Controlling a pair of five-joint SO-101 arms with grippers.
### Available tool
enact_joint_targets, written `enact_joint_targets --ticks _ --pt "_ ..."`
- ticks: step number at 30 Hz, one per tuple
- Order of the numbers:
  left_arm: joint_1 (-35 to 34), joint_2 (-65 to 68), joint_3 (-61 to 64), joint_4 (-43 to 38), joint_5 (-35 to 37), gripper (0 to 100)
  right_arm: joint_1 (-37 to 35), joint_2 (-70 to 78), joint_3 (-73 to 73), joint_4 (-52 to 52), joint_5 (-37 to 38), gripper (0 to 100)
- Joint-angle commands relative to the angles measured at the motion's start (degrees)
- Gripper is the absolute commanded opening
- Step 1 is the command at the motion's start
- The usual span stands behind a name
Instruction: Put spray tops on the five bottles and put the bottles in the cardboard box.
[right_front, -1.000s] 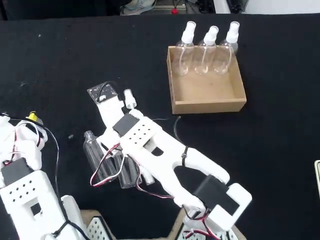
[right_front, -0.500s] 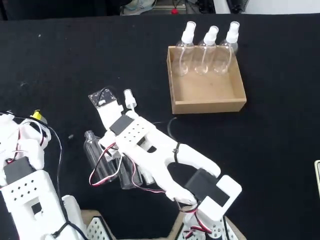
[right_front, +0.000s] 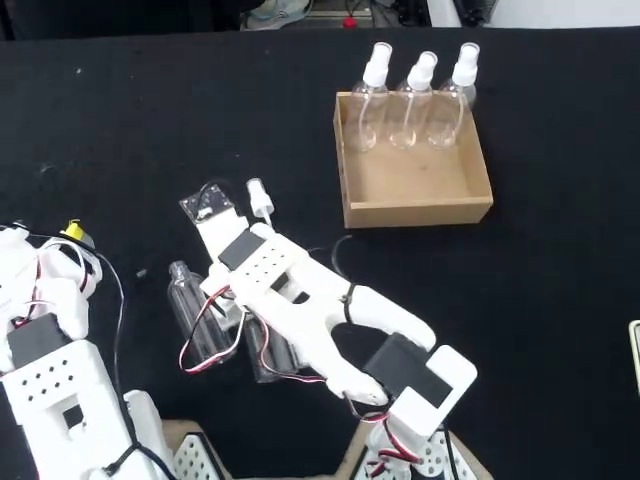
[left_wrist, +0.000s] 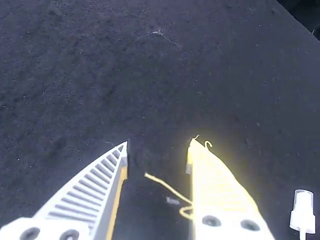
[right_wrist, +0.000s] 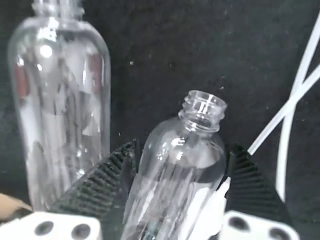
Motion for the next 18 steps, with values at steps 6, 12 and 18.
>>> enact_joint_targets --ticks 6,12,18 --pt "0.75 0.0 -0.57 -1.05 0.18 19 0.62 -0.48 -1.1 2.64 5.98 16.6" --pt "0.75 0.0 -0.48 -1.05 0.18 19 2.2 -3.47 -8.48 6.77 11.25 9.0" --pt "0.75 0.0 -0.48 -1.05 0.18 19 9.93 -12.62 -23.87 25.93 21.27 10.9"
